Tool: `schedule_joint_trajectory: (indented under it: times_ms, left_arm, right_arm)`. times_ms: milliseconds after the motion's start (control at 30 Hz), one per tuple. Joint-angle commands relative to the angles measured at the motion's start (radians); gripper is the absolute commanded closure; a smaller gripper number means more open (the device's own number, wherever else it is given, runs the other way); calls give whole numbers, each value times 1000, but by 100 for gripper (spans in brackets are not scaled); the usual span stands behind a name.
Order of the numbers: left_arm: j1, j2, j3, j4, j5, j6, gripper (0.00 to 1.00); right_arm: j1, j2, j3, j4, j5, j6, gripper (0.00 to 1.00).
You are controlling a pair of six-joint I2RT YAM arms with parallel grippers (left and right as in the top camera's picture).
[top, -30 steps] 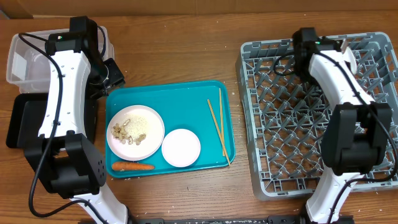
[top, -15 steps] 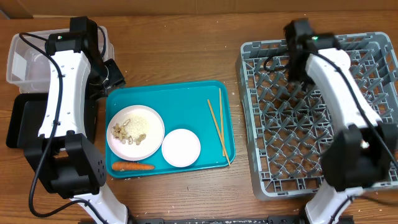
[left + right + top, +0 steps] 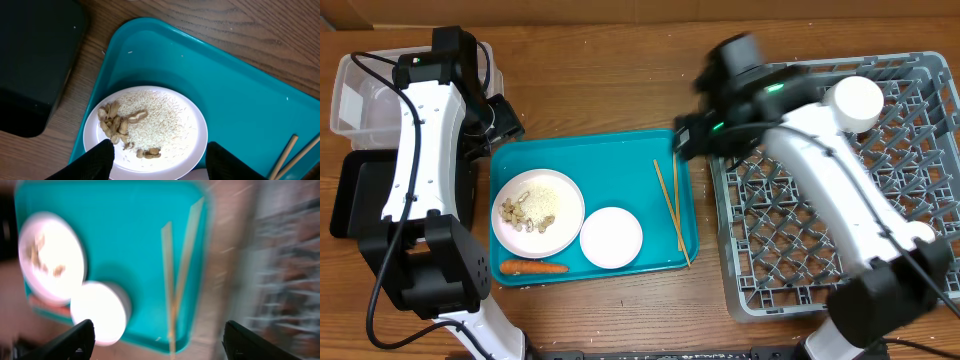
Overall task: Sort waste into correct bins and load items into the dishwasher
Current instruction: 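Grasp the second white bowl on the tray with the right gripper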
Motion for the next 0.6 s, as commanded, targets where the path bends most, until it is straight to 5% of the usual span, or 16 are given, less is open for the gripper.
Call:
schedule_joint_trajectory:
  times_ms: [0, 433, 567]
  left_arm:
    - [-1, -38, 6, -1, -6, 16, 39]
    - [-1, -38, 6, -24, -3, 16, 39]
    - [-1, -38, 6, -25, -3, 16, 39]
  right_arm:
    - [99, 42, -79, 39, -47, -15, 17]
    - [277, 78, -396, 349, 36, 65, 34]
    - [289, 78, -481, 446, 35, 68, 50]
